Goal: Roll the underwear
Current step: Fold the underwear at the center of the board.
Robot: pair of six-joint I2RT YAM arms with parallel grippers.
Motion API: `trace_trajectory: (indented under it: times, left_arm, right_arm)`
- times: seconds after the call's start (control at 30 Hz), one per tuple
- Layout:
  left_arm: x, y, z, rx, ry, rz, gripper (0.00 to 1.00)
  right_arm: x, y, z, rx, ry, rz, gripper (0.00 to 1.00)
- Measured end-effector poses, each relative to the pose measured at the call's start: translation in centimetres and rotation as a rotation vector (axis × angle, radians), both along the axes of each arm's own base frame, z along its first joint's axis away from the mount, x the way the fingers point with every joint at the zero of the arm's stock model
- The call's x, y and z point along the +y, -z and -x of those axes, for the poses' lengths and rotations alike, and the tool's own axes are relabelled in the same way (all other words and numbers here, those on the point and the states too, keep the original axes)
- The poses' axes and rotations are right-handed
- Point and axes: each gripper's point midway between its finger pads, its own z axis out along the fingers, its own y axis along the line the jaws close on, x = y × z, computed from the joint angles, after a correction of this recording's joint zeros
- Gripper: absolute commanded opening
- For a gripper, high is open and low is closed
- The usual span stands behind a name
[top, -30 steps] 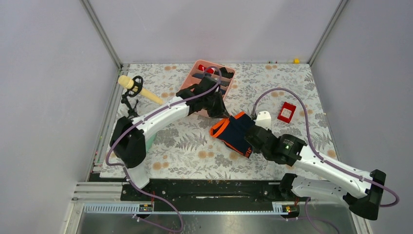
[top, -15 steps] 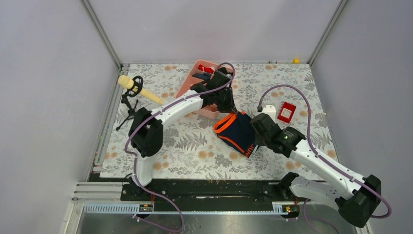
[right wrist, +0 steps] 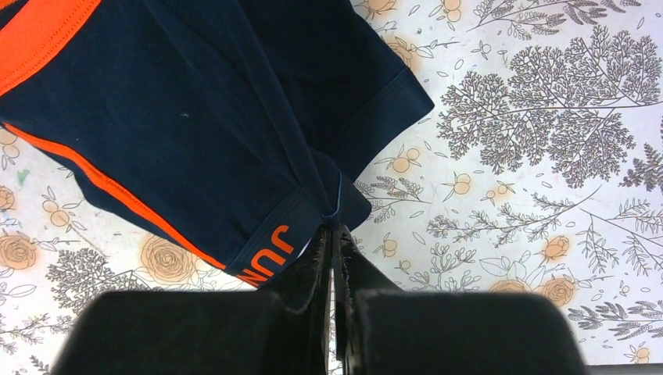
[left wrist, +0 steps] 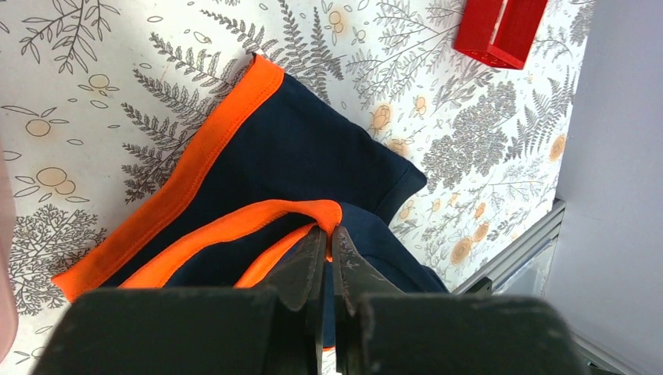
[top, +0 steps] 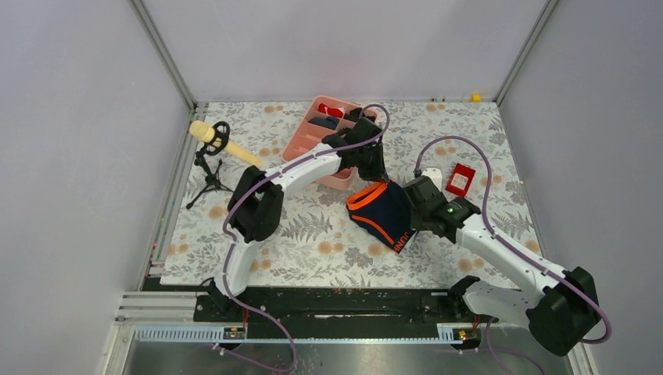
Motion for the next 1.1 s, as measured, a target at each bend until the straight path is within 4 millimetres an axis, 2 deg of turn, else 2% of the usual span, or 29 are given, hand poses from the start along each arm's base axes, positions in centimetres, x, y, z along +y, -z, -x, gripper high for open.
trace_trajectory:
  times: [0.27,0.87,1.1]
  left_arm:
    - [-0.1,1.6,-0.1,0.015,-0.001,-0.019,0.00]
    - [-1.2,1.4,-1.6,-0.024,-0.014,0.003,0.00]
    - [-1.4,3.0,-1.9,-0.011,-0.018,-0.012,0.00]
  right_arm:
    - [-0.4,0.9,-0.9,0.024,0.018,0.013,0.00]
    - [-1.6,2.2,-2.2,0.051,0.035,0.067,0.00]
    - [-1.8,2.5,-3.3,0.038,0.025,0.102,0.00]
